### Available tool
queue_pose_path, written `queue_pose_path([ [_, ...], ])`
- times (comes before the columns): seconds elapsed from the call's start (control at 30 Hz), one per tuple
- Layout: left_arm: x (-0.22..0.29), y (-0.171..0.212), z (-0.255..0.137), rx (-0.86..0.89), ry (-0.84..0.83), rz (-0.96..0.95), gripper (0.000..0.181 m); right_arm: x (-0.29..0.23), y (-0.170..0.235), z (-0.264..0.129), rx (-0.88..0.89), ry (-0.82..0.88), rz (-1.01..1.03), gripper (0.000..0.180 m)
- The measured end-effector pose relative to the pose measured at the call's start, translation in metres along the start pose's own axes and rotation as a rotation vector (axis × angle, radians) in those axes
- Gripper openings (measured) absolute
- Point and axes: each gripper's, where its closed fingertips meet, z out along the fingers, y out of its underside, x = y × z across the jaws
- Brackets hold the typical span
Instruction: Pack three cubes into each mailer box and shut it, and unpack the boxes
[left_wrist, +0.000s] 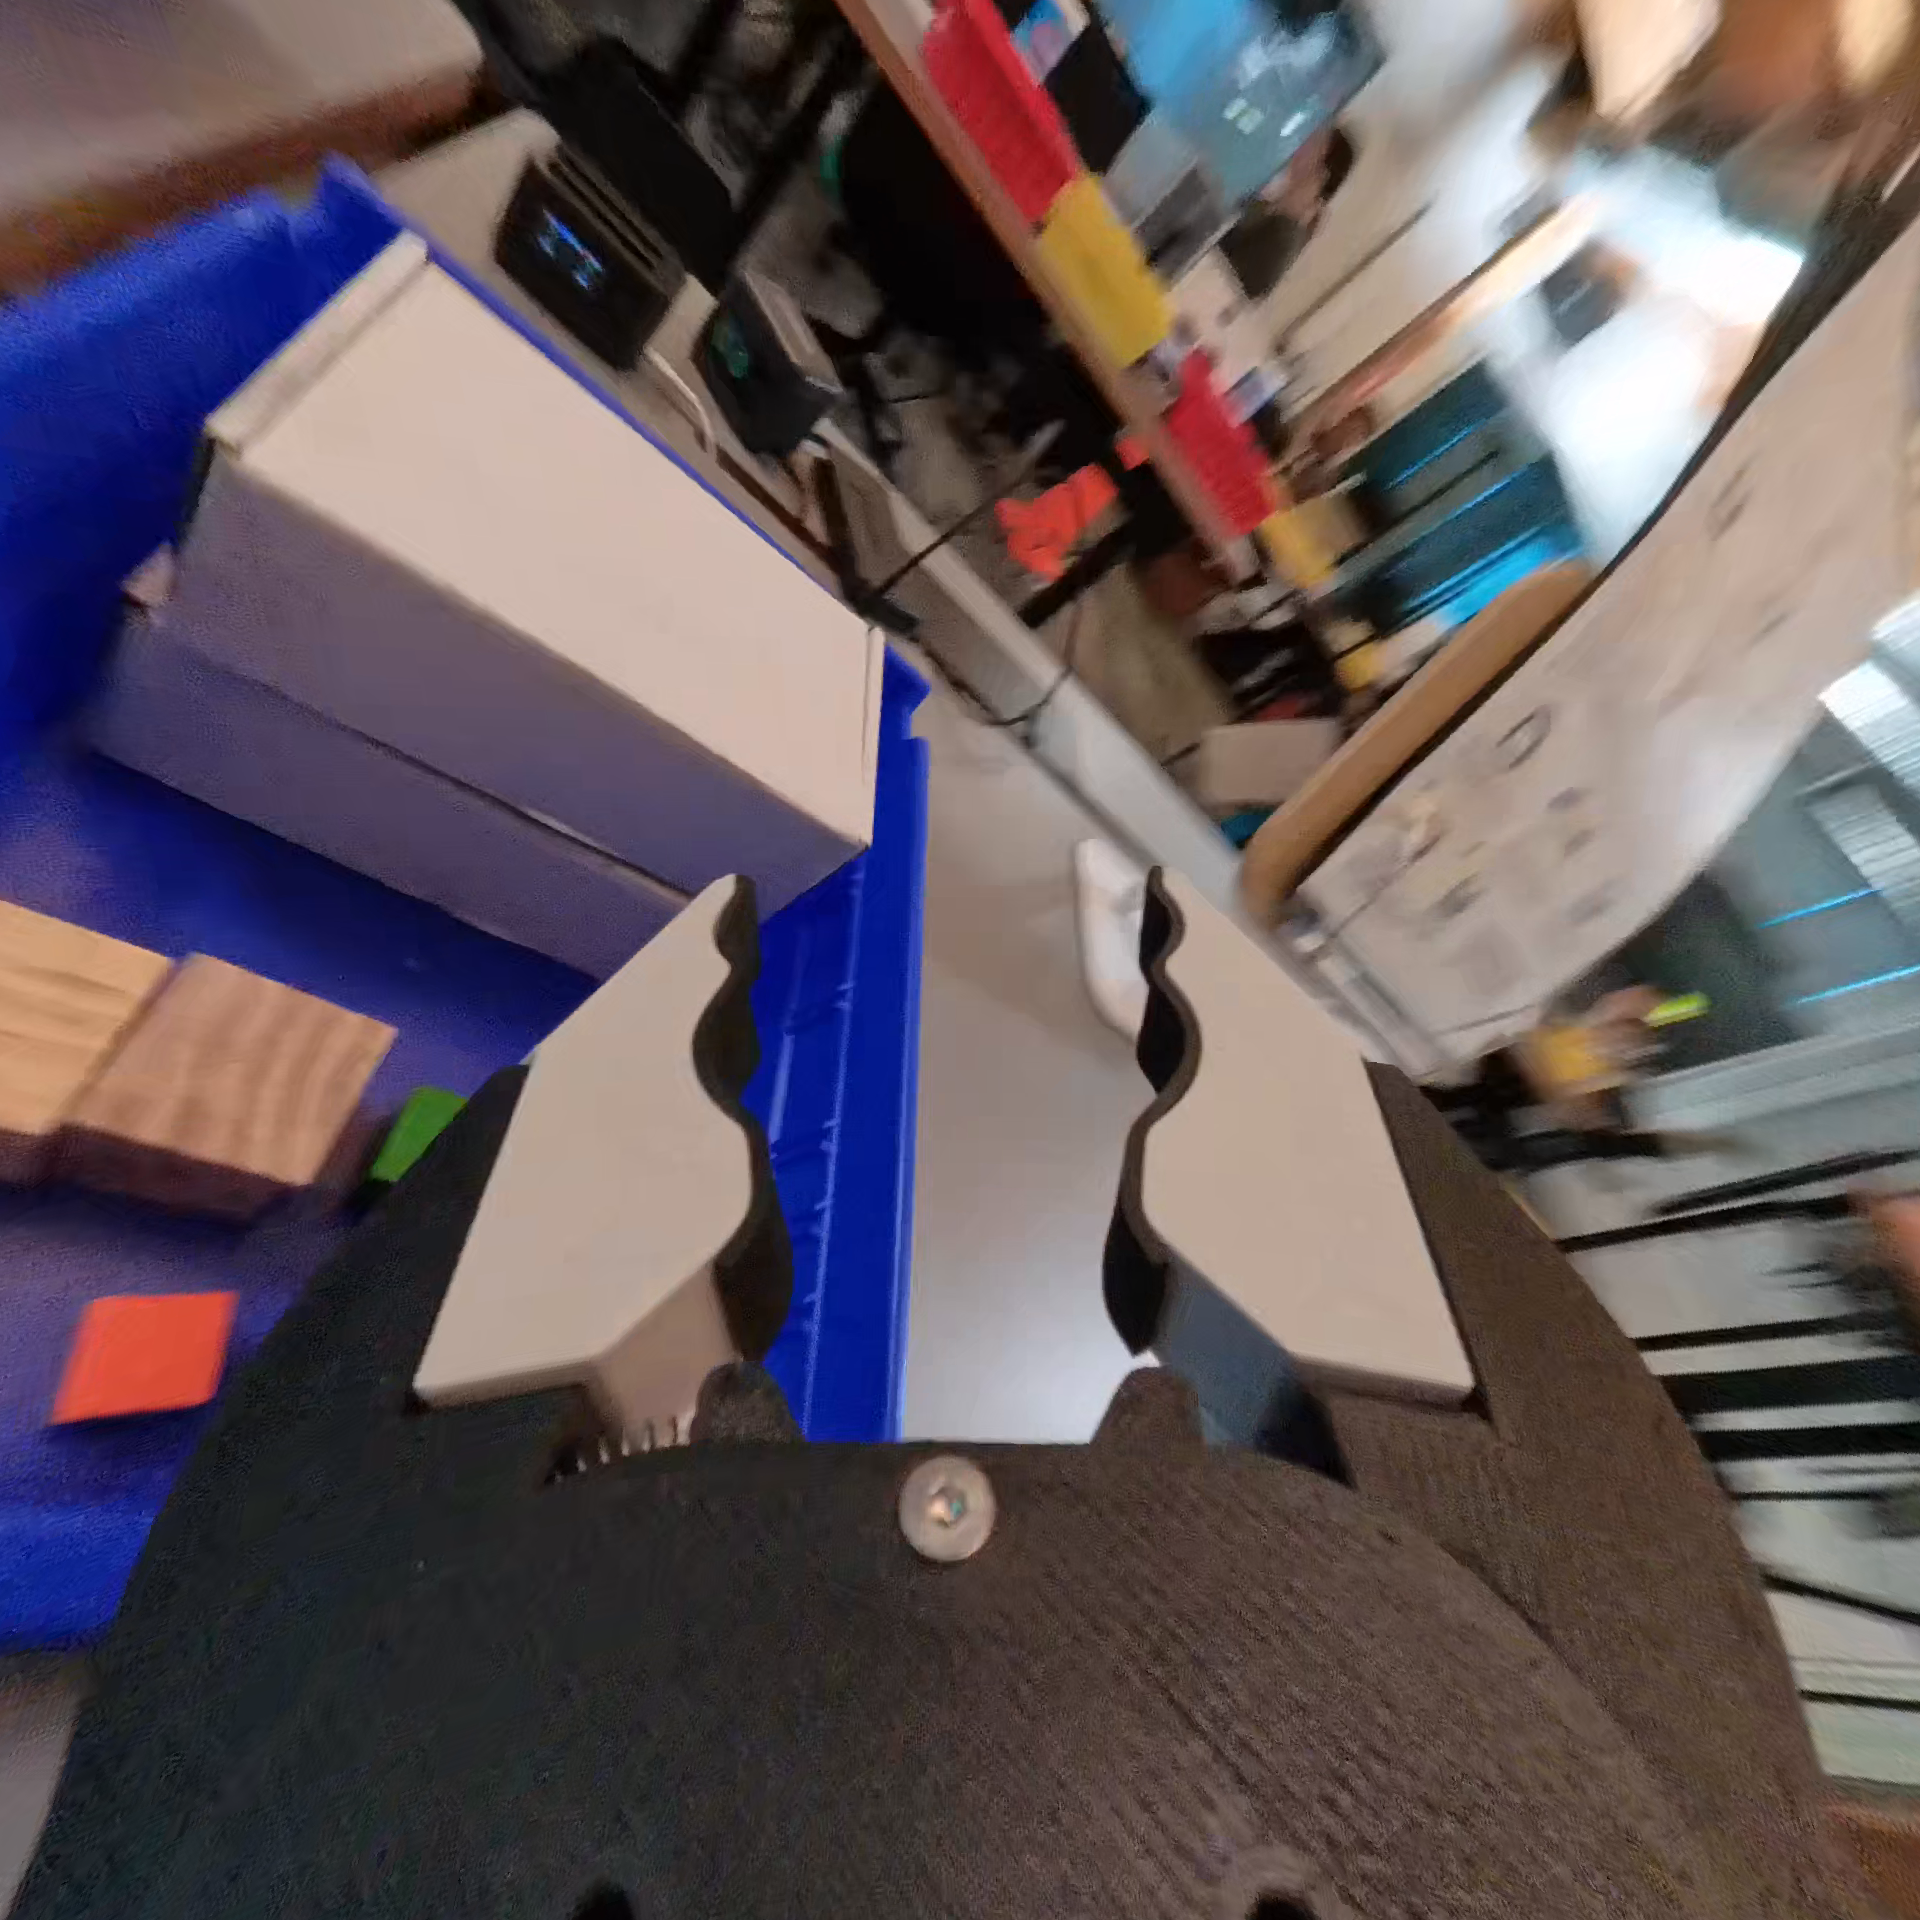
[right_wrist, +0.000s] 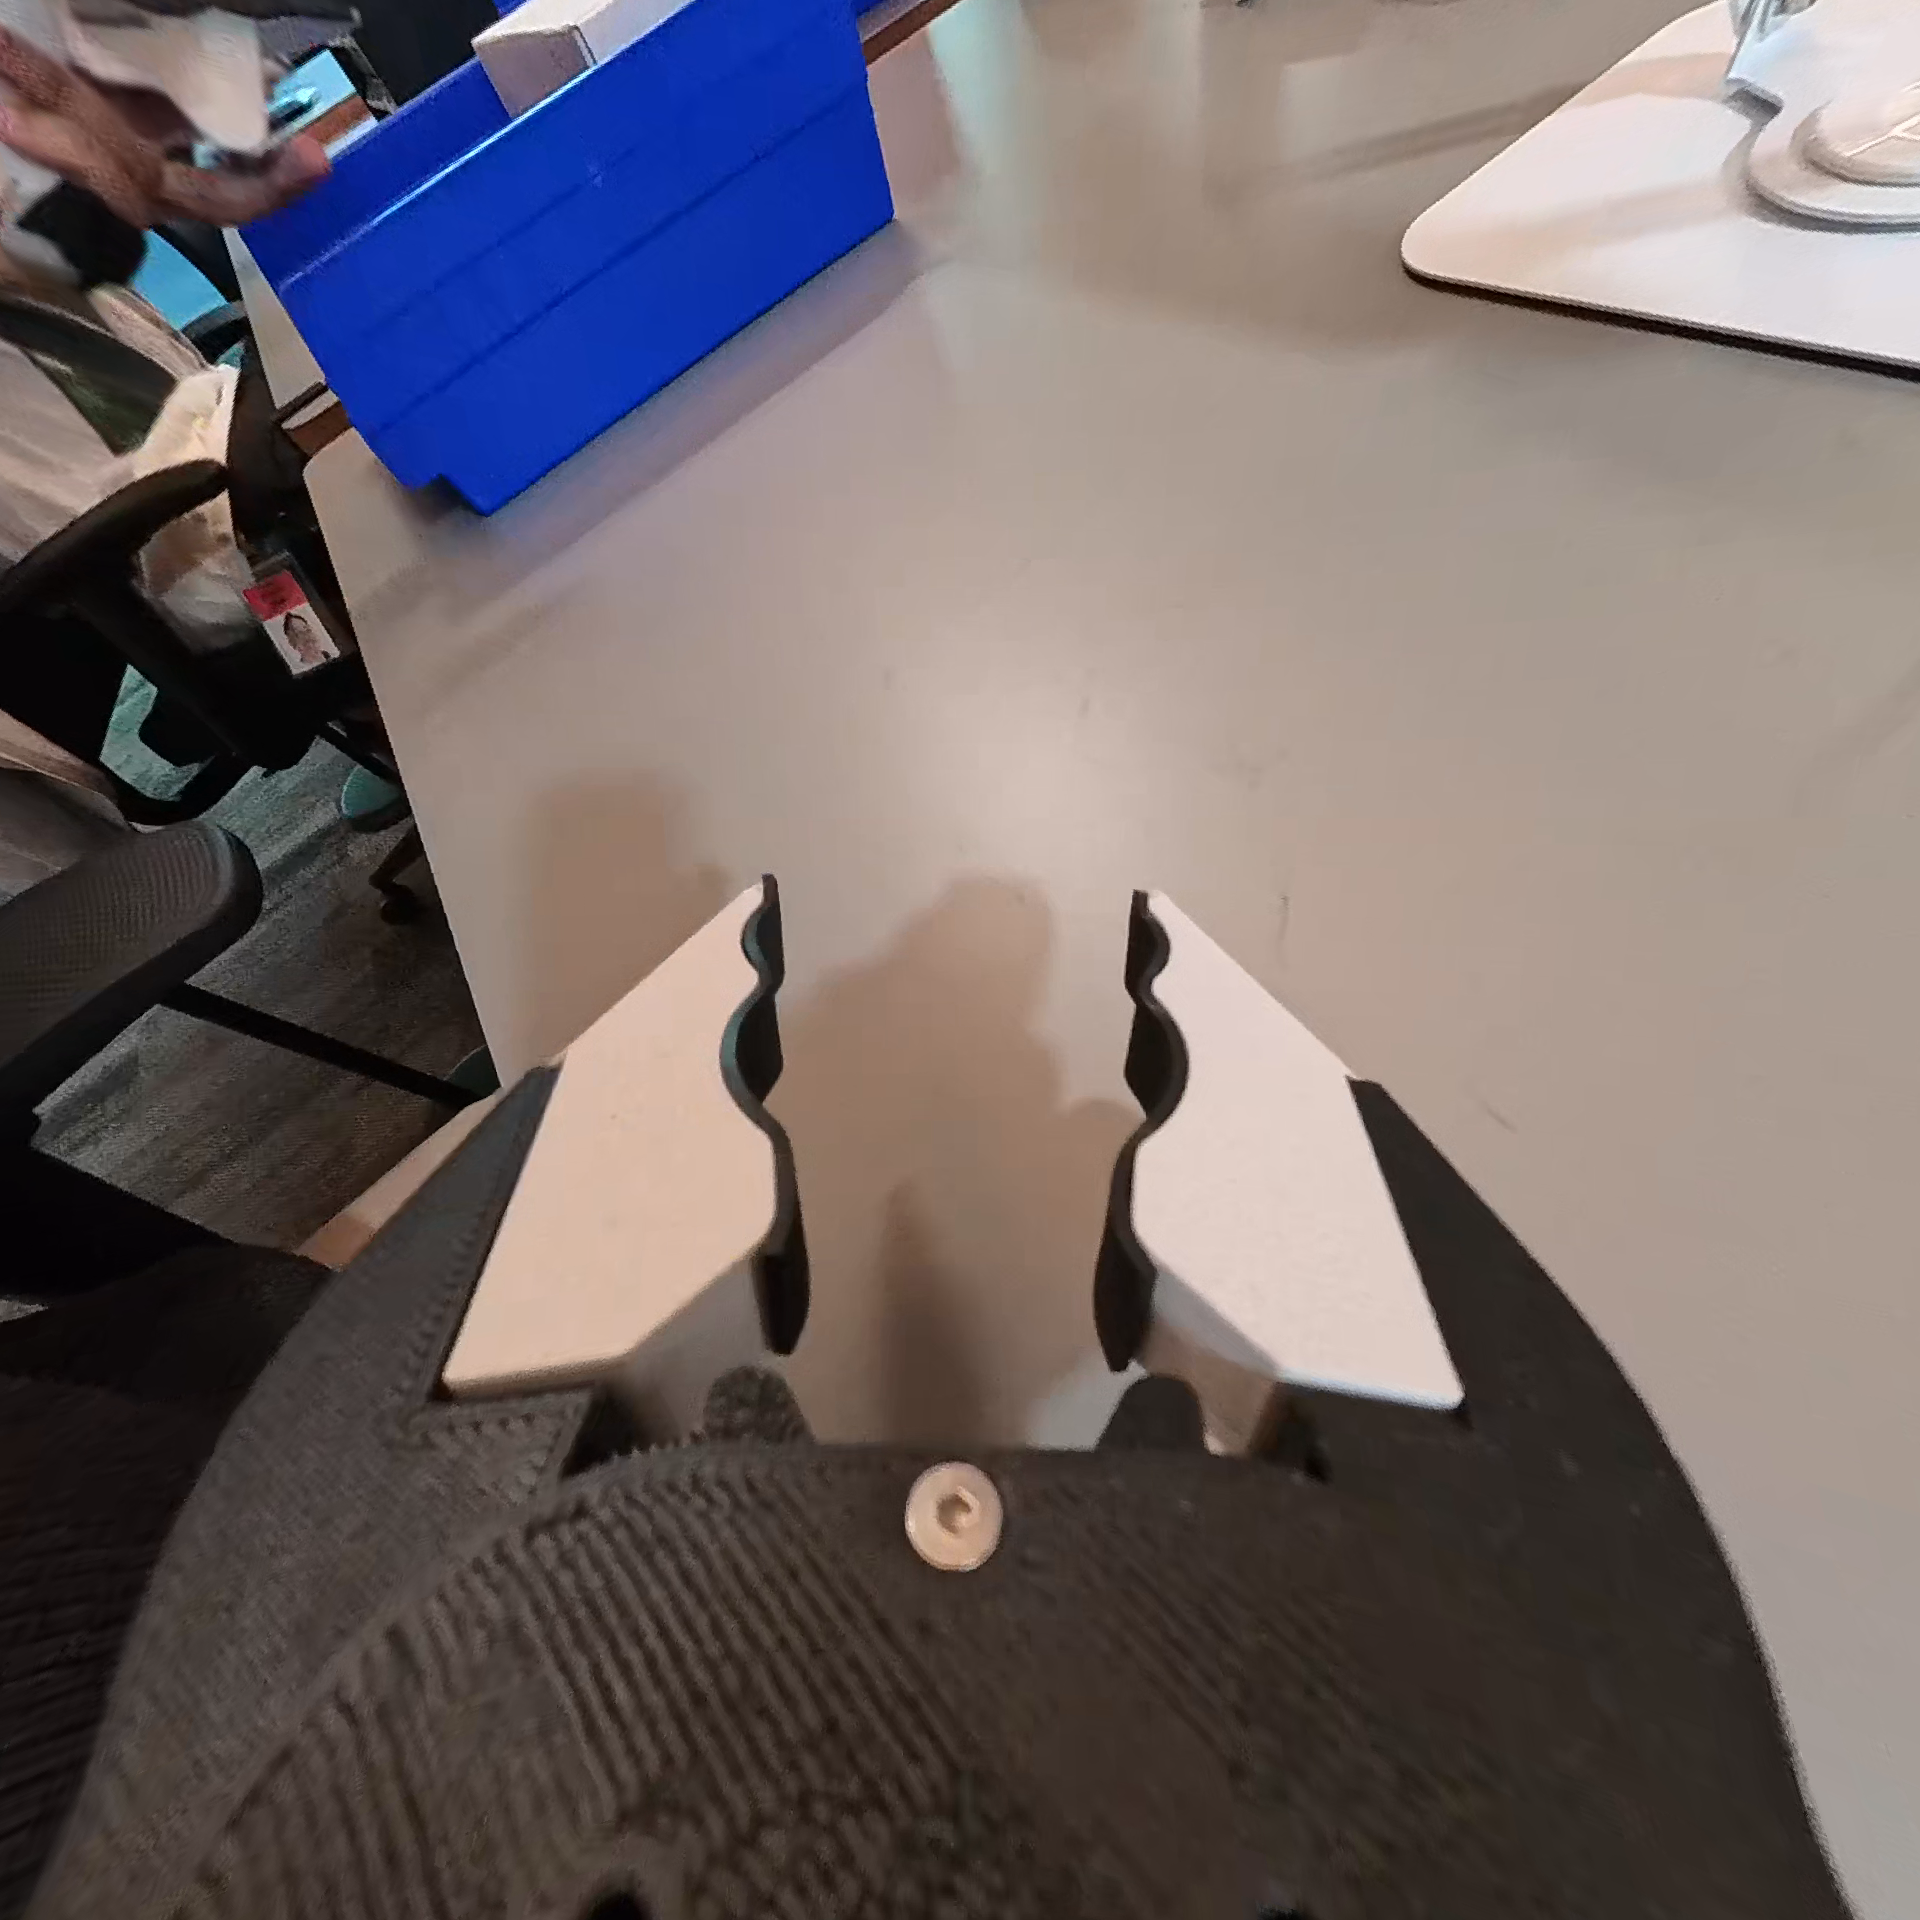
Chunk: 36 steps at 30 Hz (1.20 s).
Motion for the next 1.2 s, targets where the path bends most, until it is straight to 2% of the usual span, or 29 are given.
queue_pose_path([
  [0.07, -0.017, -0.009, 0.008, 0.007, 0.062, -0.159, 0.071, -0.001, 0.001, 0.001, -0.009, 0.003, -0.013, 0.066],
  [0.13, -0.036, -0.009, 0.018, -0.001, 0.048, -0.217, 0.074, -0.002, 0.002, 0.002, -0.016, 0.008, -0.026, 0.065],
  [0.3, -0.054, 0.01, 0.045, -0.064, -0.038, -0.199, 0.08, -0.003, 0.002, 0.002, -0.017, 0.004, -0.031, 0.064],
  [0.57, -0.075, 0.005, 0.059, 0.012, -0.101, -0.311, 0.078, -0.005, 0.006, 0.004, -0.043, 0.019, -0.104, 0.064],
  [0.77, -0.08, 0.003, 0.067, 0.029, -0.048, -0.398, 0.075, -0.005, 0.008, 0.006, -0.058, 0.03, -0.137, 0.063],
  [0.97, -0.081, 0.002, 0.074, 0.042, -0.046, -0.407, 0.07, -0.003, 0.006, 0.005, -0.048, 0.029, -0.108, 0.062],
  [1.2, -0.073, -0.01, 0.074, 0.076, 0.031, -0.444, 0.08, -0.002, 0.008, 0.006, -0.056, 0.036, -0.112, 0.062],
])
